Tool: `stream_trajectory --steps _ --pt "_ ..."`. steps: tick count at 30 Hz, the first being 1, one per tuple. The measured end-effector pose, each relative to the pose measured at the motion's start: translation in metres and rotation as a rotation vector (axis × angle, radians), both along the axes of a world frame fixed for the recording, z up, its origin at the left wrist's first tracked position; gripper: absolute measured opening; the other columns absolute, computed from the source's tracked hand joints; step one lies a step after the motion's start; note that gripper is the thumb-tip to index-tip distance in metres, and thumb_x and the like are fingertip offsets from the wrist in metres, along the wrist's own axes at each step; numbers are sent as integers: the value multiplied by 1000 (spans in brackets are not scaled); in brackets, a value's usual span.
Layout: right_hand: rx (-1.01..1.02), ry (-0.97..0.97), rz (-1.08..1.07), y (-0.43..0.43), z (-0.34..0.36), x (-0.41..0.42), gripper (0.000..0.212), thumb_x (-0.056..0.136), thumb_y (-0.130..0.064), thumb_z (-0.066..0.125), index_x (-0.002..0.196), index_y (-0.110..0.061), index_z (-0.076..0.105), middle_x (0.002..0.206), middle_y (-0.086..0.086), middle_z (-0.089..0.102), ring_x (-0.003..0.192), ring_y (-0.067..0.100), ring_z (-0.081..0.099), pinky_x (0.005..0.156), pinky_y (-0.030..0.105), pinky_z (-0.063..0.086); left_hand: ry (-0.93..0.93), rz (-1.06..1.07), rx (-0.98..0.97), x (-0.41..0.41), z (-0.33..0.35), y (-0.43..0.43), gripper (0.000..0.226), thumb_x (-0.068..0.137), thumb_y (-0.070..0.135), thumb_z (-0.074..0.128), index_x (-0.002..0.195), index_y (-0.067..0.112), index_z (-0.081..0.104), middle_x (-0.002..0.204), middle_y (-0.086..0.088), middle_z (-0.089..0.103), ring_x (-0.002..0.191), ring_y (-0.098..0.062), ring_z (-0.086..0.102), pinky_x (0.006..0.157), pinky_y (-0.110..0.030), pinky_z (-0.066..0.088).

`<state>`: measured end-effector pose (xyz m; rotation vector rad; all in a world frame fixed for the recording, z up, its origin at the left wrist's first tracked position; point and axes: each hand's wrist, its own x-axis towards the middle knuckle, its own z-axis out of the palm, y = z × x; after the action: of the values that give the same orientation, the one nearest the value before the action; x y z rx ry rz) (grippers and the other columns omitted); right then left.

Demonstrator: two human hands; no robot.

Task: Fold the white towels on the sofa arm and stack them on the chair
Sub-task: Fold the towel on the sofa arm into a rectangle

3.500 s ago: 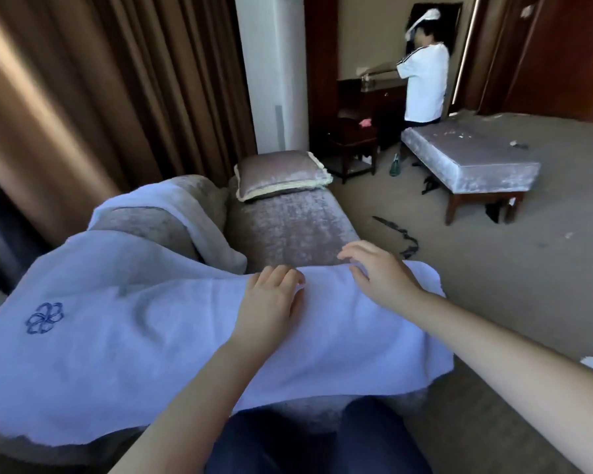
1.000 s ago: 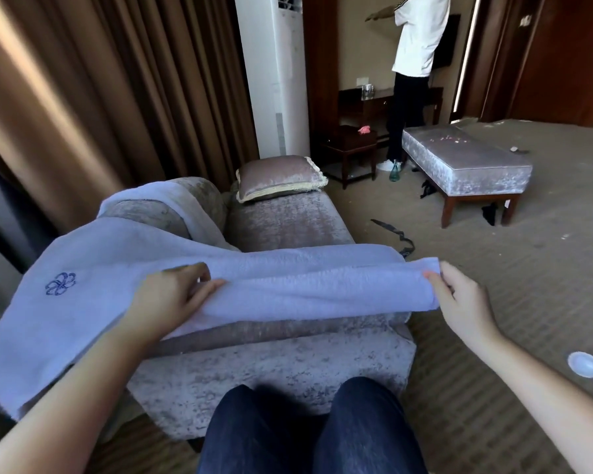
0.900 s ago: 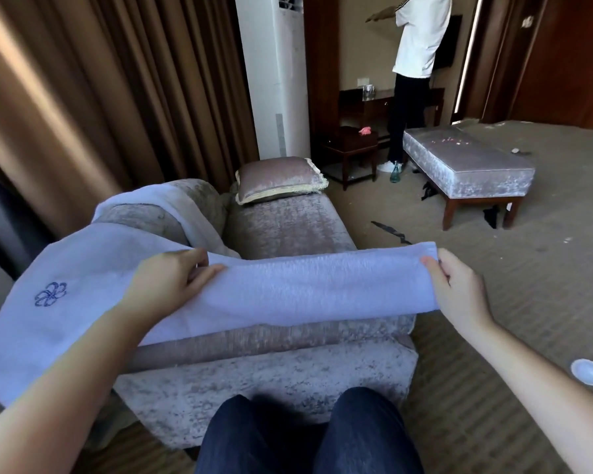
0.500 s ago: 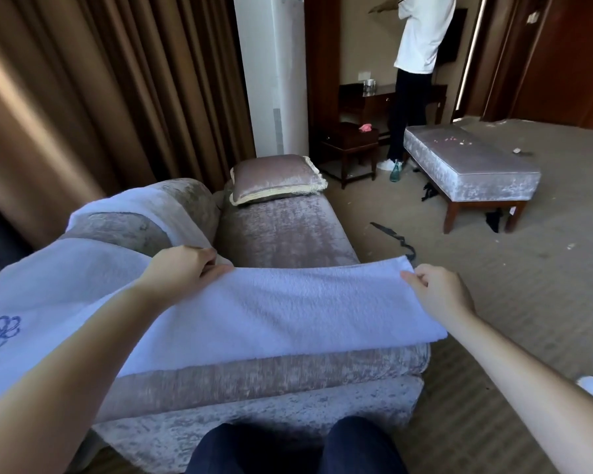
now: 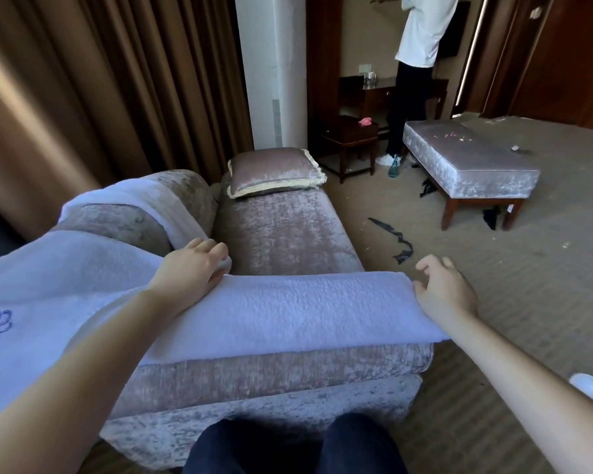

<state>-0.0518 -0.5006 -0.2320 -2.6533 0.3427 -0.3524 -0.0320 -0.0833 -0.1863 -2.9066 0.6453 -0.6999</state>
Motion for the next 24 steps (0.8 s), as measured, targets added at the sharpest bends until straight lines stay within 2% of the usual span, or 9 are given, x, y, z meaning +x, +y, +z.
stream_trajectory --steps 2,5,7,10,15,17,19,22,24 --pt "-118 -154 80 15 5 -8 21 90 -8 55 108 -18 60 114 0 56 105 25 53 69 28 33 -31 -36 -4 -8 2 7 20 78 15 77 89 12 60 84 -3 62 79 -27 60 46 -33 48" --pt "-207 -356 307 57 10 -15 14 88 -4 61 96 -14 65 99 -1 62 94 25 56 68 28 32 -131 -22 -101 -32 12 26 14 80 12 76 86 12 63 82 -1 63 76 -26 60 43 -26 40" --pt "-214 -444 444 93 12 -17 12 84 -2 66 90 -13 65 90 0 63 84 25 59 66 28 35 -196 7 -135 -50 16 51 7 90 19 65 87 13 62 83 -2 63 76 -27 59 43 -28 41" --pt "-162 -516 600 161 15 -22 10 85 -5 64 87 -14 64 84 0 63 79 25 60 65 30 40 -241 97 -207 -86 23 100 25 93 30 40 89 14 59 84 -1 63 77 -27 58 42 -35 44" --pt "-105 -693 884 285 13 -44 19 82 -21 45 79 -17 63 79 -5 62 74 19 55 64 32 48 -326 404 -275 -169 17 185 5 94 14 56 96 12 60 89 -1 60 86 -26 54 53 -37 46" --pt "-105 -720 1029 328 11 -56 14 83 -18 50 81 -17 64 82 -4 62 75 19 56 66 31 46 -290 513 -326 -195 2 217 13 87 10 68 98 10 61 90 -2 59 90 -23 51 57 -36 45" --pt "-143 -737 1178 365 6 -66 9 81 -10 61 87 -16 63 88 -2 61 80 17 52 70 26 39 -236 533 -315 -214 -17 245 15 85 15 67 98 11 61 91 0 58 90 -21 51 59 -33 43" --pt "-282 -750 1359 401 -4 -82 35 75 -4 60 106 -17 58 100 -2 55 89 16 49 77 26 39 -159 507 -281 -233 -44 263 26 89 30 49 105 15 63 104 4 61 95 -18 56 63 -31 50" --pt "-364 -807 1394 414 -6 -90 40 77 -4 53 115 -18 55 94 -2 53 83 18 48 73 27 41 -137 488 -311 -237 -55 264 27 89 26 53 112 16 63 115 5 61 102 -17 57 65 -28 53"
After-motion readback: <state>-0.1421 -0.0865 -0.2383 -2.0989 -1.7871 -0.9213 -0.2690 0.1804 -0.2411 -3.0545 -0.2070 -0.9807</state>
